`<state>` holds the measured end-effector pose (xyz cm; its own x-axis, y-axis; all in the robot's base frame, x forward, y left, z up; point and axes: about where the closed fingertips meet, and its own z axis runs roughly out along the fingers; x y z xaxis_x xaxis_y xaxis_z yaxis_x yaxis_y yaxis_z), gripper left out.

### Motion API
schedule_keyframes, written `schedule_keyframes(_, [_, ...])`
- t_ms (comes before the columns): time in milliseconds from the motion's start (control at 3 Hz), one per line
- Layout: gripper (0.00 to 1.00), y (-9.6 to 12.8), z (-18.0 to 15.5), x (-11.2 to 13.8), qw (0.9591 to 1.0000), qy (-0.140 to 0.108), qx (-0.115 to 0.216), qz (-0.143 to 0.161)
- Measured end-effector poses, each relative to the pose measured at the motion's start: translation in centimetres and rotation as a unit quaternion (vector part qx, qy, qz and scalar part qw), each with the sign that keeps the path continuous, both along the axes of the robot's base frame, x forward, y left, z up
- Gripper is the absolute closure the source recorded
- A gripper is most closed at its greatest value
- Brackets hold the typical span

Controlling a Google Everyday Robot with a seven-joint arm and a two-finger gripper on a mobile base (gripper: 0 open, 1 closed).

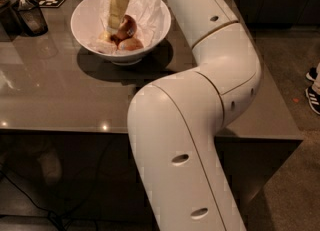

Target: Pick apple from white bowl

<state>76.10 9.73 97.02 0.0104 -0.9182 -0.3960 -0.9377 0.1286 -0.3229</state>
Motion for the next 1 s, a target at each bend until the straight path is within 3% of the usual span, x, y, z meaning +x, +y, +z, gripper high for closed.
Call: schedule_keyframes(1000, [0.0, -0.2, -4.2, 1.8, 0.9995, 0.02, -0.023, -0.008])
